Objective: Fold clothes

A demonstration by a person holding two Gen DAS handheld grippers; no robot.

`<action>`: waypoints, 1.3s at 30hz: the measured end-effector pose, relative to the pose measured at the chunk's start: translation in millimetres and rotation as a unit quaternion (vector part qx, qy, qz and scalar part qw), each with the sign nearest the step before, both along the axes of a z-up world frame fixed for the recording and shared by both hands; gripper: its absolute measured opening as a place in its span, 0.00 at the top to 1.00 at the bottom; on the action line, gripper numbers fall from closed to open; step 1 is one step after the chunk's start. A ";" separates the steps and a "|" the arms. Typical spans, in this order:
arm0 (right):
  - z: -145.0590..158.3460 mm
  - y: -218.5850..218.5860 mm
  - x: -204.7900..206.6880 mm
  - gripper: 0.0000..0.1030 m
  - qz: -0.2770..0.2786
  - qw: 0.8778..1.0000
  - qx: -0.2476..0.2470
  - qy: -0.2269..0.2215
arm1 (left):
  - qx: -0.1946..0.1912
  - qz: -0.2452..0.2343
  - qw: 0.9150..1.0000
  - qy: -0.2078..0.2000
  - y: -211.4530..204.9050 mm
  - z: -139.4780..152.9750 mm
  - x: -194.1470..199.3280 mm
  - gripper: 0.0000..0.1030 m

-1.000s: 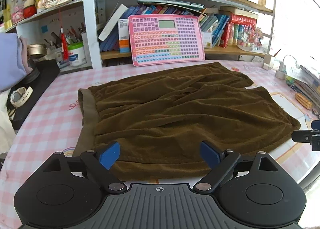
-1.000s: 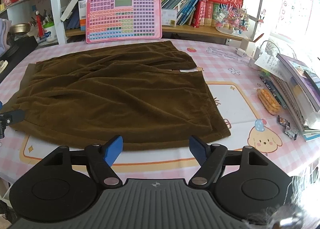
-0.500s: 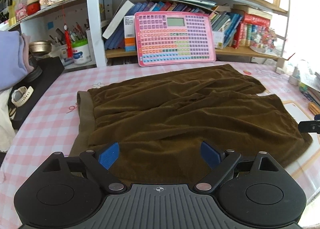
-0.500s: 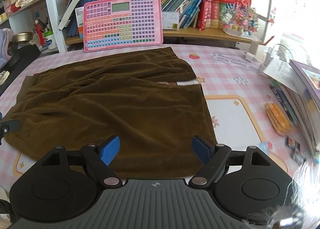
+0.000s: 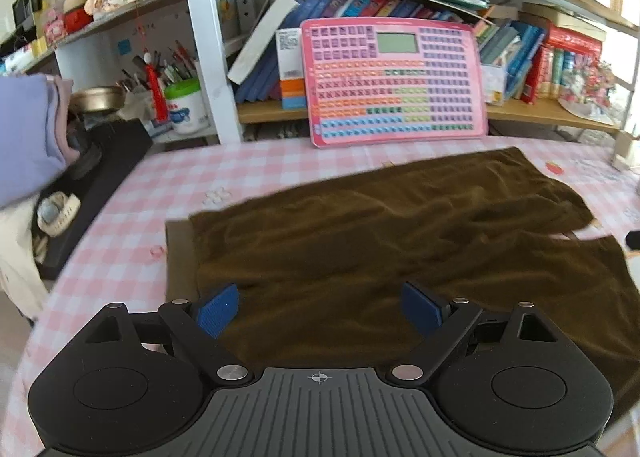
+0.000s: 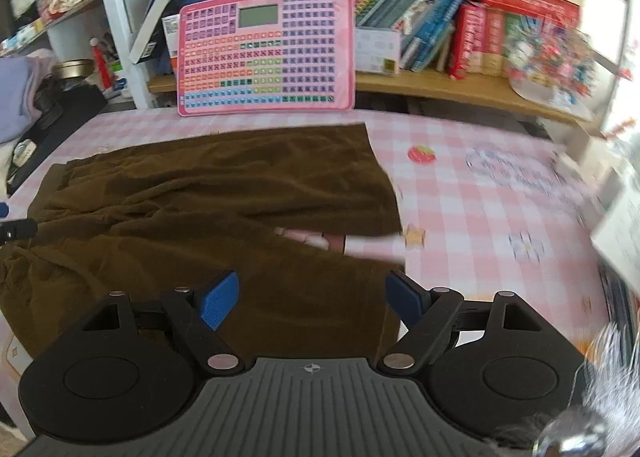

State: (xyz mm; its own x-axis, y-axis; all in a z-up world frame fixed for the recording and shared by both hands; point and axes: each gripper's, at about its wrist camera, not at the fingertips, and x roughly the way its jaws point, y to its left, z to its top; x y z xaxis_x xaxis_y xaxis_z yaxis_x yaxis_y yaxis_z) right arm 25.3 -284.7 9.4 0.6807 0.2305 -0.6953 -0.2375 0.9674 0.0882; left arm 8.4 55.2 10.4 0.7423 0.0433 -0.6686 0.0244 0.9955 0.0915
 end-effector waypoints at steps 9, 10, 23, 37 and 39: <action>5.8 -23.1 115.5 0.23 0.084 0.996 -0.022 -0.017 | 0.049 0.006 0.999 0.003 18.9 1.2 62.1 0.12; 3.1 -23.3 128.0 0.23 0.094 0.995 -0.027 -0.014 | 0.053 0.006 0.999 0.005 20.8 -0.3 67.9 0.12; -33.0 -17.3 240.3 0.23 0.161 0.985 -0.048 0.028 | 0.074 0.004 0.996 0.045 46.2 -23.3 130.9 0.12; -56.6 -0.3 292.8 0.34 0.193 0.977 -0.067 0.056 | 0.099 -0.055 0.990 0.079 71.1 -41.3 183.8 0.12; -58.8 -3.1 294.0 0.41 0.196 0.976 -0.065 0.063 | 0.095 -0.071 0.989 0.092 77.0 -45.6 191.4 0.13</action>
